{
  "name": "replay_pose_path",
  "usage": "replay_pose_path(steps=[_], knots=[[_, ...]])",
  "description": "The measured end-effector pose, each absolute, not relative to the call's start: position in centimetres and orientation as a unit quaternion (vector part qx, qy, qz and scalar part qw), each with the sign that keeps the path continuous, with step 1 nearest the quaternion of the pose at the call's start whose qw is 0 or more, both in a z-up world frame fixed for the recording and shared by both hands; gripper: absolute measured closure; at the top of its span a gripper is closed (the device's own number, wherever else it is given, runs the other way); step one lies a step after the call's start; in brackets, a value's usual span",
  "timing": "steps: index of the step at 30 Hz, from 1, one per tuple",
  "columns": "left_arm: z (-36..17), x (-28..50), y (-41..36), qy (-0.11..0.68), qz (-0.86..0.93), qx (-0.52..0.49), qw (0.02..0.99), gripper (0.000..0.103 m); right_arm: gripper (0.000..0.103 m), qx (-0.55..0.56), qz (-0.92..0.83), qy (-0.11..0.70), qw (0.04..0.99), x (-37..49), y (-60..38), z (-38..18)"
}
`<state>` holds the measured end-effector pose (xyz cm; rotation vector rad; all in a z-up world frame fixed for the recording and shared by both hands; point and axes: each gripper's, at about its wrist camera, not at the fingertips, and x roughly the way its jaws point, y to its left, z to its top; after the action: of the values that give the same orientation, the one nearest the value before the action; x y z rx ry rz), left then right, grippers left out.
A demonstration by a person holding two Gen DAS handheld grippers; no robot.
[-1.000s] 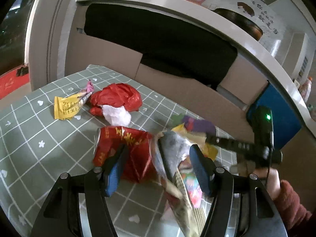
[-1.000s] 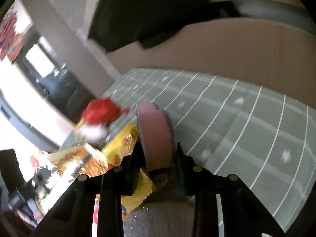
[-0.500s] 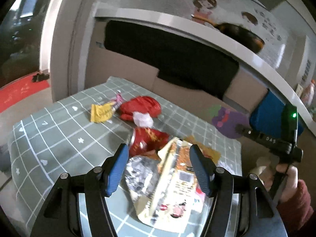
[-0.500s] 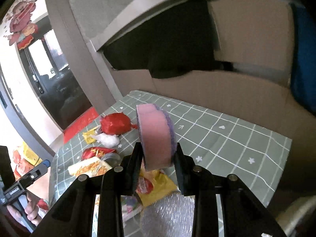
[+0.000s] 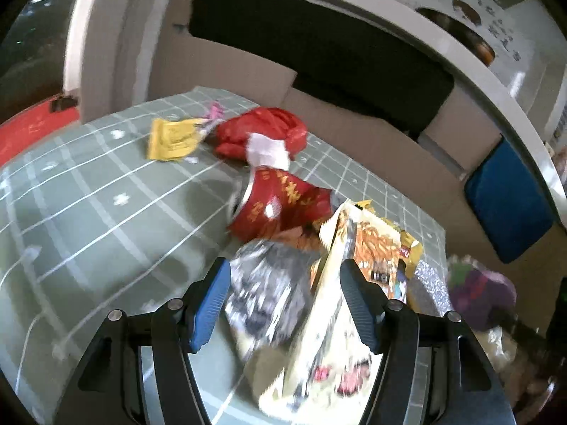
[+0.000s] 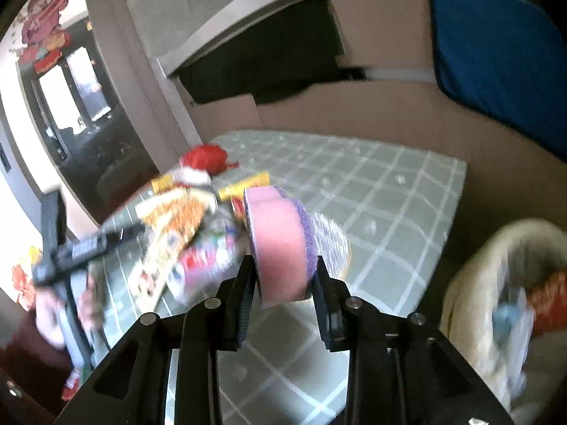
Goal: Collect trash
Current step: 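Grasp the snack wrappers and foil with the left gripper and lift them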
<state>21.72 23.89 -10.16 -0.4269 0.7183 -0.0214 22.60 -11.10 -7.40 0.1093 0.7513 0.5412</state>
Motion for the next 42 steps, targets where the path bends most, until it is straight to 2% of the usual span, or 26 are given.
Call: replay_pose_path(steps=[4, 11, 13, 14, 15, 17, 20, 21, 22, 25, 35, 42], knots=[[-11.1, 23.8, 24.0, 0.378, 0.004, -0.208, 0.902, 0.038, 0.074, 0.036, 0.248, 0.373, 0.893, 20.7, -10.9, -9.5], [-12.3, 22.3, 25.0, 0.398, -0.016, -0.261, 0.880, 0.039, 0.071, 0.013, 0.260, 0.371, 0.891, 19.4, -10.5, -10.3], [-12.0, 21.7, 24.8, 0.395, -0.026, -0.259, 0.881, 0.039, 0.055, 0.009, 0.269, 0.365, 0.891, 19.4, -10.5, -10.2], [-11.8, 21.3, 24.6, 0.391, -0.031, -0.255, 0.884, 0.039, 0.051, 0.010, 0.276, 0.359, 0.891, 19.5, -10.4, -10.0], [-11.5, 20.8, 24.4, 0.386, -0.035, -0.249, 0.887, 0.039, 0.048, 0.011, 0.282, 0.356, 0.891, 19.5, -10.4, -9.9], [-11.0, 19.9, 24.0, 0.379, -0.043, -0.233, 0.894, 0.039, 0.047, 0.002, 0.287, 0.355, 0.890, 20.1, -10.0, -9.6], [-10.6, 18.6, 23.4, 0.378, -0.050, -0.208, 0.900, 0.039, 0.047, -0.026, 0.280, 0.362, 0.888, 21.2, -8.9, -9.6], [-10.5, 18.4, 23.3, 0.378, -0.052, -0.203, 0.902, 0.039, 0.053, -0.037, 0.282, 0.365, 0.886, 21.4, -8.4, -9.6], [-10.4, 18.1, 23.1, 0.378, -0.053, -0.198, 0.903, 0.039, 0.073, -0.047, 0.281, 0.366, 0.886, 21.5, -8.0, -9.5], [-10.4, 16.4, 23.3, 0.377, -0.060, -0.195, 0.903, 0.039, 0.073, -0.044, 0.276, 0.361, 0.890, 21.0, -7.6, -9.3], [-11.9, 16.3, 24.5, 0.388, -0.036, -0.249, 0.887, 0.039, 0.073, 0.079, 0.383, 0.394, 0.832, 17.7, -7.7, -8.8], [-10.8, 15.0, 25.2, 0.367, -0.047, -0.250, 0.895, 0.039, 0.073, 0.053, 0.447, 0.392, 0.803, 17.0, -1.9, -7.6]])
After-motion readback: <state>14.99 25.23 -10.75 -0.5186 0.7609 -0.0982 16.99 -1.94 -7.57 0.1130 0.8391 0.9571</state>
